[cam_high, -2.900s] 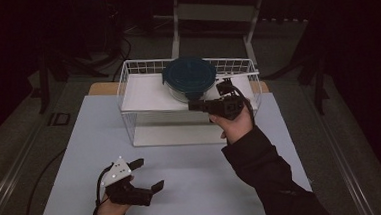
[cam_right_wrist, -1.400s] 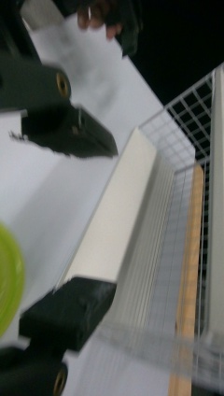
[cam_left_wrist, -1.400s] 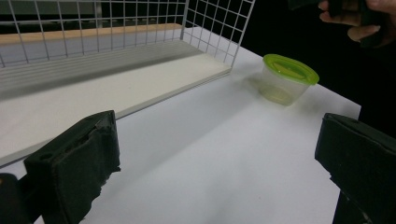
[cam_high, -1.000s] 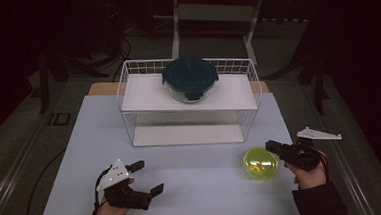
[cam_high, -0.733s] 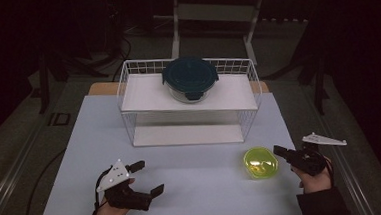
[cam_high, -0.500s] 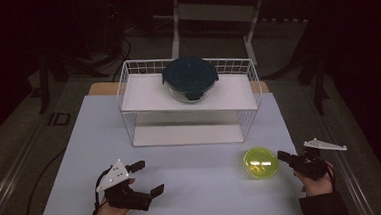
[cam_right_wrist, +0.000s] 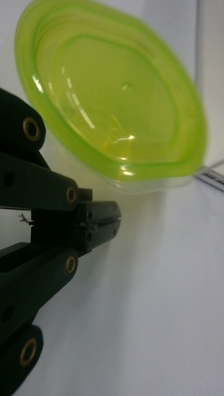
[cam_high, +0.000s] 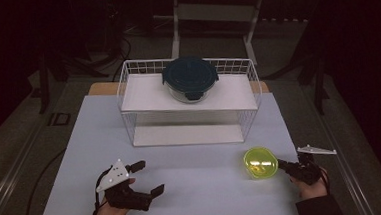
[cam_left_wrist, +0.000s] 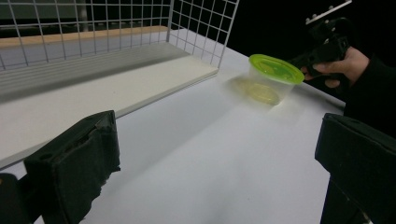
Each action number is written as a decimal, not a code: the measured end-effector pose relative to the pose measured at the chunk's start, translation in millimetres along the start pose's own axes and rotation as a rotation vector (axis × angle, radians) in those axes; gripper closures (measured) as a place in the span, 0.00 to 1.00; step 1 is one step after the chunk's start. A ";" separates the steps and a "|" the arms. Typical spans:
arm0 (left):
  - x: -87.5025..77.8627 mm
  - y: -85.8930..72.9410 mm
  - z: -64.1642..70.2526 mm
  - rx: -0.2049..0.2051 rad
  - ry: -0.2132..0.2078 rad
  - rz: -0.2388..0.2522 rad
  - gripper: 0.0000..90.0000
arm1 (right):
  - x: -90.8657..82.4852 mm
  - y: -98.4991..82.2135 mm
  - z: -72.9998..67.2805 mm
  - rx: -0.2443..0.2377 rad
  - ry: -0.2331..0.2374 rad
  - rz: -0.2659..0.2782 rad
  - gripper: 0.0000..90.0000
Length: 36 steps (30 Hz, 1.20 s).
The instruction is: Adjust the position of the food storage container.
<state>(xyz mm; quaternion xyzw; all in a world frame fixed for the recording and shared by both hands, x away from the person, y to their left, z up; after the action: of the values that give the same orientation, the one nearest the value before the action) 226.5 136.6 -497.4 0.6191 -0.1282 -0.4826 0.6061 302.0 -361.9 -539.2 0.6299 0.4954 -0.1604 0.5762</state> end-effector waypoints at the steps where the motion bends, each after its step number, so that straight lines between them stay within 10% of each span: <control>1: 0.1 0.1 0.1 0.000 0.000 0.000 0.00 | 6.5 -2.8 -2.2 -0.007 0.012 -0.021 1.00; 13: 2.1 -1.1 0.6 0.000 -0.003 -0.007 0.00 | 24.5 -2.3 -24.0 -0.061 0.108 -0.079 1.00; 36: 3.8 -2.2 1.9 0.017 0.002 -0.018 0.00 | 41.3 8.4 -50.1 -0.122 0.154 -0.119 1.00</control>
<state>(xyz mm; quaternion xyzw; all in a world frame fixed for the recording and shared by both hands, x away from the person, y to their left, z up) 226.0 133.1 -500.6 0.6259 -0.1260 -0.4865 0.5964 309.2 -298.2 -552.1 0.5734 0.5837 -0.1149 0.5633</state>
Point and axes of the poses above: each handheld gripper's, and its own axes: x roughly forward along the jaws, y roughly out of its top, z roughly to its right, the point moved 3 cm from there along x, roughly forward along the jaws, and after that the axes turned 9 degrees about -z, right-handed, at the moved point
